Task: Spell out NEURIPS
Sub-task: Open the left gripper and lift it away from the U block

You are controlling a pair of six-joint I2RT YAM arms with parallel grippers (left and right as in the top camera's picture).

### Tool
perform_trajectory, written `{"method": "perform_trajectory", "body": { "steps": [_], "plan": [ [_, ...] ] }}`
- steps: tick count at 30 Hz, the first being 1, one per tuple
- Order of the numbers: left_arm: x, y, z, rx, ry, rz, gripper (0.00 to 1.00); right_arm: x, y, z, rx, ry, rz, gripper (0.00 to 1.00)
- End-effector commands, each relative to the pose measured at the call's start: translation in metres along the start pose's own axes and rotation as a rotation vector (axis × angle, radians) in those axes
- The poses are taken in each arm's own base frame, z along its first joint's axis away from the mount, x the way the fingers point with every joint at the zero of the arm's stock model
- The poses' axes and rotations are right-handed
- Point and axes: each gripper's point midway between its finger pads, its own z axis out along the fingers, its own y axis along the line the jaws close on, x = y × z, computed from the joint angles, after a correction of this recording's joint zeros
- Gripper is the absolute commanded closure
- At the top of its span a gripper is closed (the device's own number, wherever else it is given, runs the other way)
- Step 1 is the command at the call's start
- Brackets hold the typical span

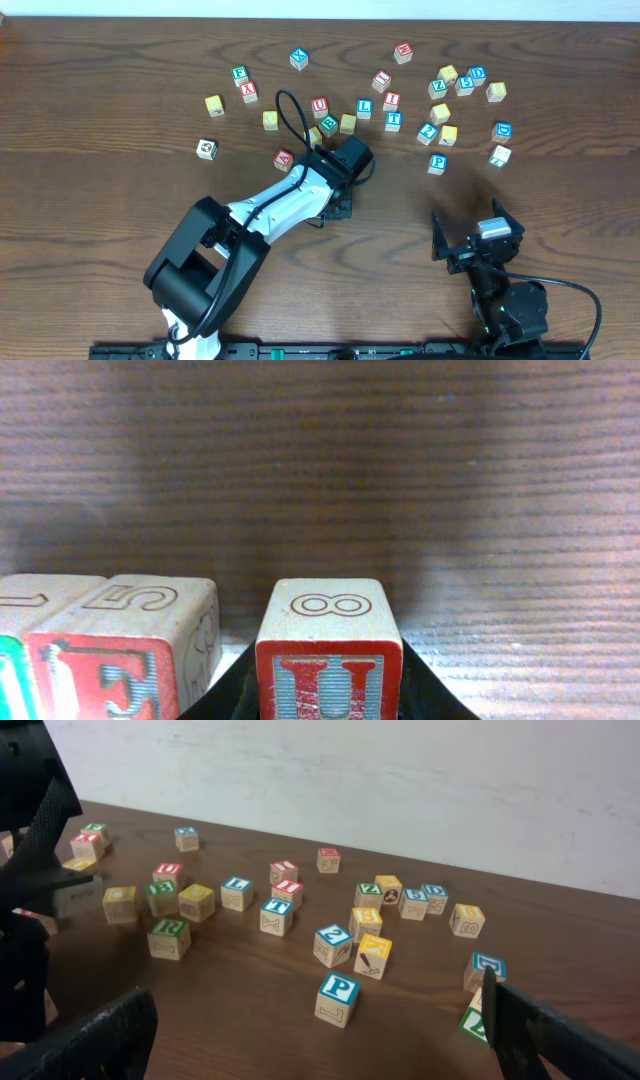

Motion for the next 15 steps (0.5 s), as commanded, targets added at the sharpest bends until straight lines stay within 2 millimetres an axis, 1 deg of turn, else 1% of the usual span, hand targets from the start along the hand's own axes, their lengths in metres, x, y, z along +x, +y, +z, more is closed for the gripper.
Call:
{"method": "perform_trajectory", "body": {
  "steps": [1,8,9,10,11,12,13,15],
  "plan": [
    [-0.0002,0.0101,0.0057,-0.051,-0.01,0.0,0.89,0.0006,-0.0004,-0.0002,0.0,0.001,0.002,0.01],
    [-0.0006,0.0099,0.0057,-0.049,-0.011,0.002,0.89,0.0006,-0.0004,-0.0002,0.0,0.001,0.002,0.01],
    [-0.0005,0.01,0.0057,-0.049,-0.01,0.002,0.84,0.0006,-0.0004,-0.0002,0.0,0.001,0.002,0.01],
    [-0.0002,0.0101,0.0057,-0.05,-0.009,0.002,0.83,0.0006,-0.0004,-0.0002,0.0,0.001,0.002,0.01],
    [0.0001,0.0103,0.0057,-0.05,-0.008,0.002,0.73,0.0006,-0.0004,-0.0002,0.0,0.001,0.002,0.01],
    [0.0002,0.0103,0.0057,-0.05,-0.007,0.003,0.71,0.0007,-0.0004,-0.0002,0.0,0.001,0.002,0.01],
    [0.0006,0.0097,0.0057,-0.047,-0.005,0.002,0.64,0.0006,-0.0004,-0.0002,0.0,0.001,0.002,0.01],
    [0.0008,0.0092,0.0058,-0.044,-0.004,0.002,0.59,0.0006,-0.0004,-0.0002,0.0,0.001,0.002,0.01]
  ]
}}
